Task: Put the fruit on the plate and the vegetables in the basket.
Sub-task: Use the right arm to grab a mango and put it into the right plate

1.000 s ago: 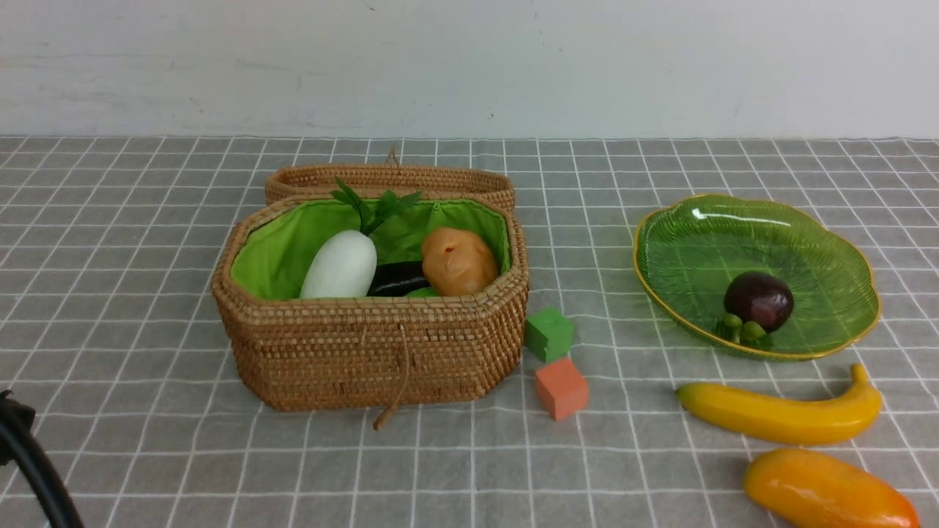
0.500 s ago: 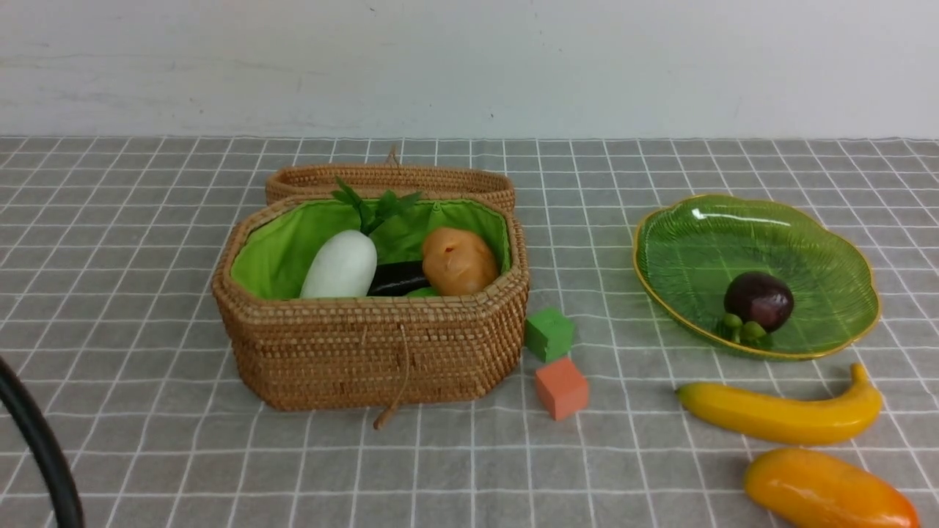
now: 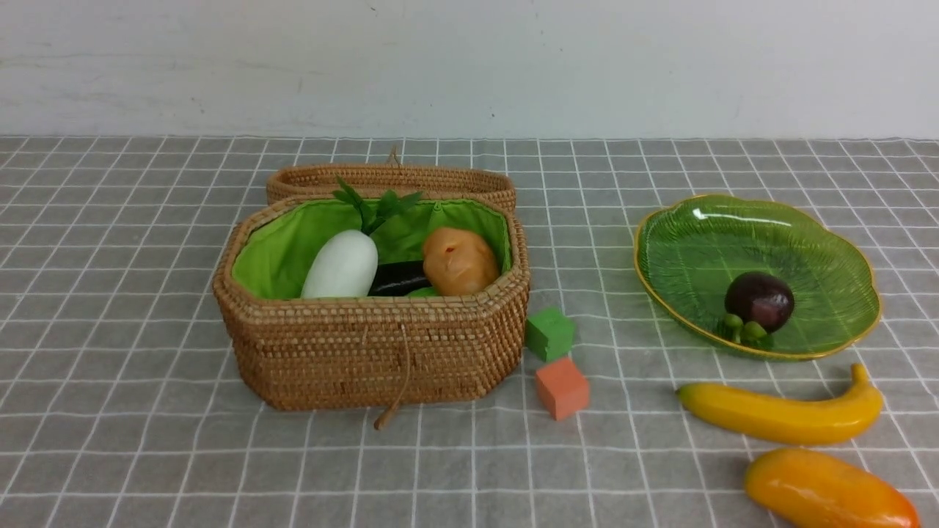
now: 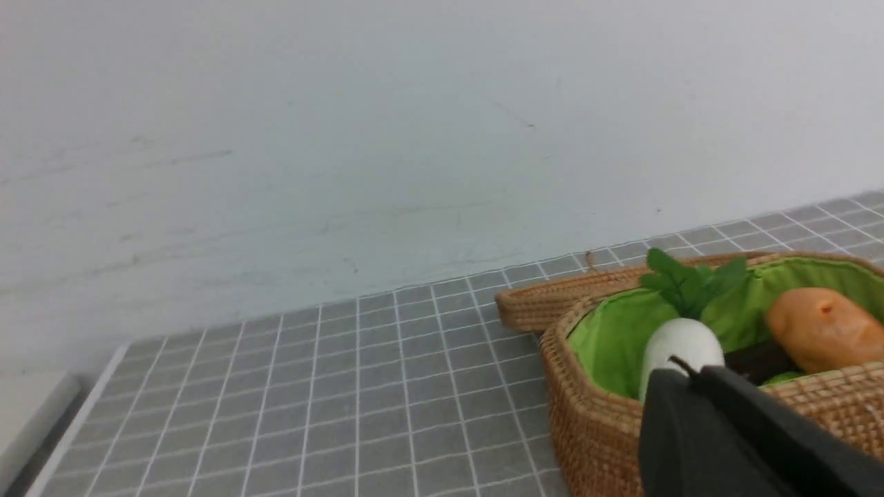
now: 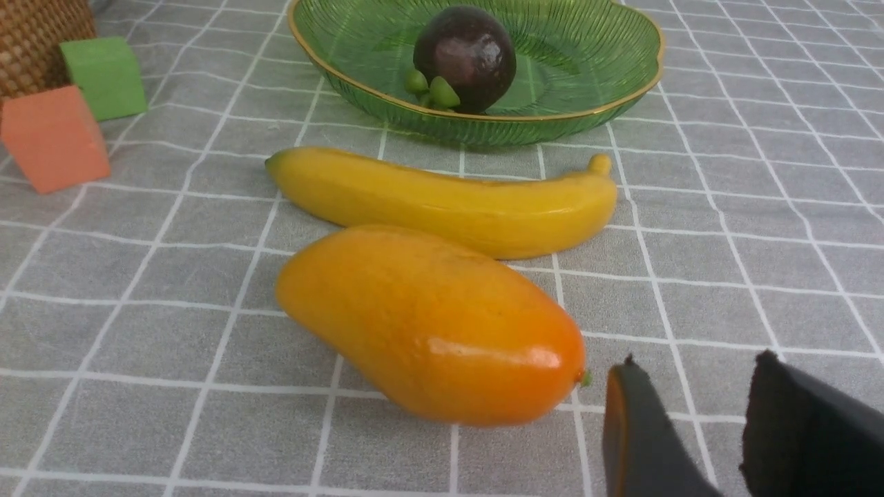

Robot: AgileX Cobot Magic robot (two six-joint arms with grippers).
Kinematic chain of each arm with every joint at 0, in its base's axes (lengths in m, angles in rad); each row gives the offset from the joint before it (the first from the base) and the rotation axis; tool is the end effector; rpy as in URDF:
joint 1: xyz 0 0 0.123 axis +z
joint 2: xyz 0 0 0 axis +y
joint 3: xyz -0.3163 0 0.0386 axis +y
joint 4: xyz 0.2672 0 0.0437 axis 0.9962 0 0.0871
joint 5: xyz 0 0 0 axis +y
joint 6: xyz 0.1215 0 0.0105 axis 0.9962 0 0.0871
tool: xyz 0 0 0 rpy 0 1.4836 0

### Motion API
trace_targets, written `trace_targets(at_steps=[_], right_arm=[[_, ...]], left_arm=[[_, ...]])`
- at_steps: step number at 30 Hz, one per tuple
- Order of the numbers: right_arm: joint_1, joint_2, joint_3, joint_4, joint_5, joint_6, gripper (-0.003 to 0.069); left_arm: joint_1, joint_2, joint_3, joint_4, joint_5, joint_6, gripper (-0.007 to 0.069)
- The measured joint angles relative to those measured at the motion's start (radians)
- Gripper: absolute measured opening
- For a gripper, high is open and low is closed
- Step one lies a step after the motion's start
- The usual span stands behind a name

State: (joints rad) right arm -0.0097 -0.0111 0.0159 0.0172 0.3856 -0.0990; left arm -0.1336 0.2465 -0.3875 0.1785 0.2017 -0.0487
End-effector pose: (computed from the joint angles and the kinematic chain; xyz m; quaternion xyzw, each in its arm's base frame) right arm 0.0671 0.0001 0.1640 -0.0315 0.8052 -0.0249 0.5917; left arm 0.0828 -0.0067 0.3219 0.0776 0.6922 0.0098 0.7174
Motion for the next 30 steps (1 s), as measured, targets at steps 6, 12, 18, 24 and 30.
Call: trace_targets(at_steps=[6,12,18,24,30], right_arm=[[0.000,0.000,0.000,0.000,0.000,0.000,0.0242],[0.000,0.000,0.000,0.000,0.000,0.000,0.0242],[0.000,0.000,0.000,0.000,0.000,0.000,0.0242],[0.000,0.000,0.000,0.000,0.000,0.000,0.0242],[0.000,0.000,0.000,0.000,0.000,0.000,0.0242]], left_arm=[[0.166,-0.124,0.218,-0.163,-0.067,0.000,-0.0005],[0.188,-0.253,0.373,-0.207,0.052,0.000,-0.0002],[0.188,-0.254,0.417,-0.211,0.188,0.000,0.0001],[0.188,-0.254,0.417,-0.211,0.189,0.000,0.0007],[0.188,-0.254,0.417,-0.211,0.189,0.000,0.0011]])
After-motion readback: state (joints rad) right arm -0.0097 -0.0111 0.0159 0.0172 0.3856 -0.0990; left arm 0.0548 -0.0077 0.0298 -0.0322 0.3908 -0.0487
